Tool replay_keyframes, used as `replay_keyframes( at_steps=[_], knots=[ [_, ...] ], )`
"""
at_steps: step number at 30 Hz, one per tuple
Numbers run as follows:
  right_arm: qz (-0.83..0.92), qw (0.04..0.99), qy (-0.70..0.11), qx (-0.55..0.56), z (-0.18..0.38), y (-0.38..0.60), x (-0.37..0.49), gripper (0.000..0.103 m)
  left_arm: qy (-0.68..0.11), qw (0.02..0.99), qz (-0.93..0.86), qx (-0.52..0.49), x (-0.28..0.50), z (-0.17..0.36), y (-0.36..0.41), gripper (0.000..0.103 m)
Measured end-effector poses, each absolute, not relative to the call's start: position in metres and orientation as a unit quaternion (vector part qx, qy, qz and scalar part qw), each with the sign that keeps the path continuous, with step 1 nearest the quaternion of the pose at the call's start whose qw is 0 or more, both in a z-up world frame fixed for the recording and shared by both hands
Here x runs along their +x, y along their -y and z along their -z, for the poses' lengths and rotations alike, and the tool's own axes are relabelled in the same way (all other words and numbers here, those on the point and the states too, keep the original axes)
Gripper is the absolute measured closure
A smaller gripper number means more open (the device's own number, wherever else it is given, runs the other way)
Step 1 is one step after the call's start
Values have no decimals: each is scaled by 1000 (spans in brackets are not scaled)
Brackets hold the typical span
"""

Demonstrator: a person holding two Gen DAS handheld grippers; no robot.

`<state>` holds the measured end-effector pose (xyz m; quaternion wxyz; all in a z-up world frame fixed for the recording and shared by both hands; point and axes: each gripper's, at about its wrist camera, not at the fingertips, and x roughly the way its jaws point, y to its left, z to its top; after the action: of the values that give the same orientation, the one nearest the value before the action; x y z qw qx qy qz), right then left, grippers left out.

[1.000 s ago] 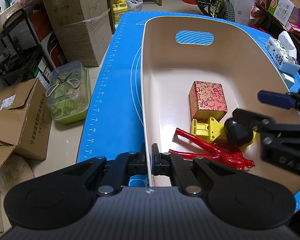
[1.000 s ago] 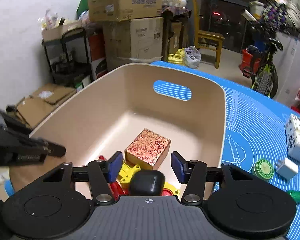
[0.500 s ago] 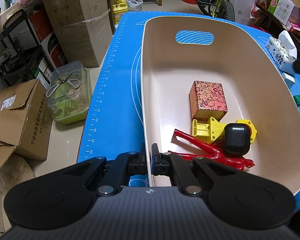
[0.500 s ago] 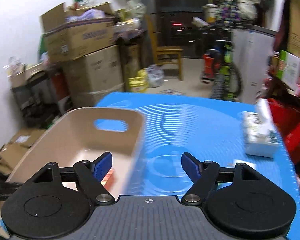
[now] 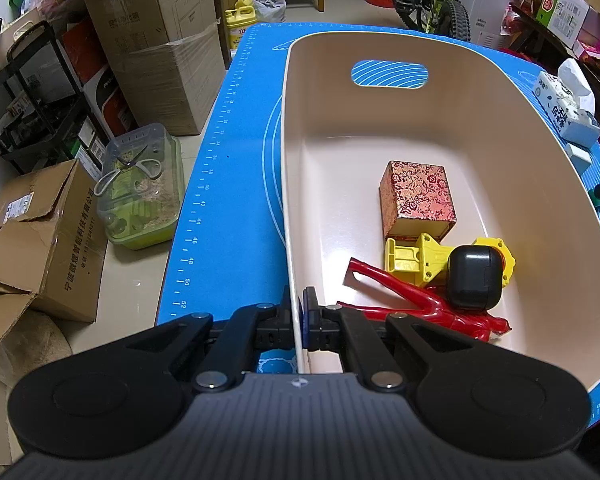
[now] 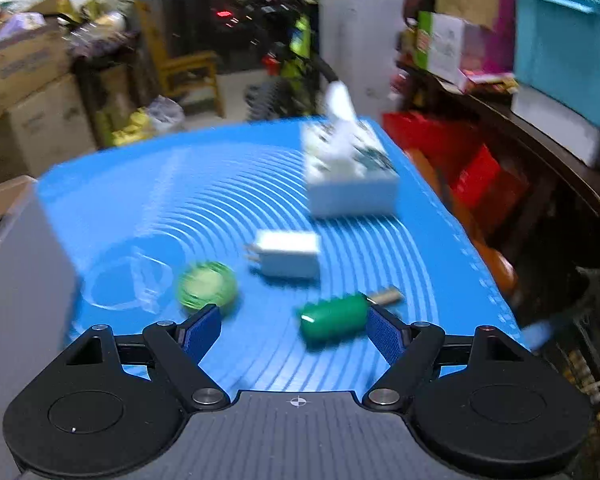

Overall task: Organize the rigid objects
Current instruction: 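Grasp the green cylinder with the right gripper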

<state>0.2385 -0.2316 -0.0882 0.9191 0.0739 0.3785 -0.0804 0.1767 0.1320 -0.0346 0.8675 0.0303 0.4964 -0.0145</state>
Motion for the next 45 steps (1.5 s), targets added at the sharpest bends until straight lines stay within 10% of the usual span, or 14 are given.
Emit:
replay_keyframes(
  at_steps=[18,27,38,45],
  knots=[
    [101,923,-367,53,136,243,258,19,-496,867,14,35,176,34,-131,98],
    [75,937,-338,40,137,247,247,35,-496,867,14,37,178,34,-130,98],
    [67,939,-338,2,139,255,253,15,-496,867,14,41,178,34,-128,97],
    [40,943,-331,19,141,261,251,24,-496,867,13,42,178,34,-128,97]
  ],
)
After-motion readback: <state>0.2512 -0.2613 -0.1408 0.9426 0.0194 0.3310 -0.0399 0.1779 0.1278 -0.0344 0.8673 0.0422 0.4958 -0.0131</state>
